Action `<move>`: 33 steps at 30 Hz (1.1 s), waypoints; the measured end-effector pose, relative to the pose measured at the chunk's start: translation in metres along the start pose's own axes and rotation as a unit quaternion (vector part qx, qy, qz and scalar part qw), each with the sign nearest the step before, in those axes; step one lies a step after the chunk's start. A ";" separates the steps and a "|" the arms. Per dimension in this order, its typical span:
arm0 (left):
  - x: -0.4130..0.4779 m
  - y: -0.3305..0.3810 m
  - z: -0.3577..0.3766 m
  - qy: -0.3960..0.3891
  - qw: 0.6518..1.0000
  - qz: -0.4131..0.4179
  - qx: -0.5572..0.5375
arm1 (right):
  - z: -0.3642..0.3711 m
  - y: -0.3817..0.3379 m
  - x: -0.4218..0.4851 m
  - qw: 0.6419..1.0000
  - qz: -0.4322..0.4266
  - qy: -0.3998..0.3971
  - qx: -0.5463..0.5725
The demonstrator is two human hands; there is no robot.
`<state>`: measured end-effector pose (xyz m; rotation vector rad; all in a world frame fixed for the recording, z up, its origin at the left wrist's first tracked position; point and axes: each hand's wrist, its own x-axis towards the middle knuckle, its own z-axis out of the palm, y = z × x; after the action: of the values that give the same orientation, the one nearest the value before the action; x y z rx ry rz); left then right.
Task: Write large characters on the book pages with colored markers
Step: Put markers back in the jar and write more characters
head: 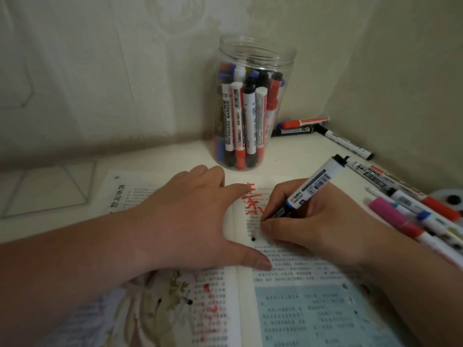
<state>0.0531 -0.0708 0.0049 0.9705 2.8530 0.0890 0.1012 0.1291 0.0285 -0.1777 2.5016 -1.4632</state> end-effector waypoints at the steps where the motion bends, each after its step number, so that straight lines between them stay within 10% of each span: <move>1: 0.000 0.000 0.000 0.002 1.000 0.001 -0.002 | 0.000 0.001 0.000 1.000 0.000 0.007 0.011; 16: -0.001 0.000 0.000 0.005 1.000 -0.004 -0.004 | -0.005 0.007 0.005 0.993 -0.006 0.102 -0.055; 24: -0.002 0.001 0.000 0.018 1.000 0.008 -0.011 | -0.007 0.006 0.000 1.000 0.001 0.007 0.028; 33: -0.011 0.006 -0.004 0.132 0.955 0.108 -0.243 | -0.019 0.015 0.003 0.997 -0.026 0.070 0.036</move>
<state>0.0644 -0.0725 0.0103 1.2147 2.7096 0.9581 0.0930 0.1518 0.0245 -0.1330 2.5652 -1.6382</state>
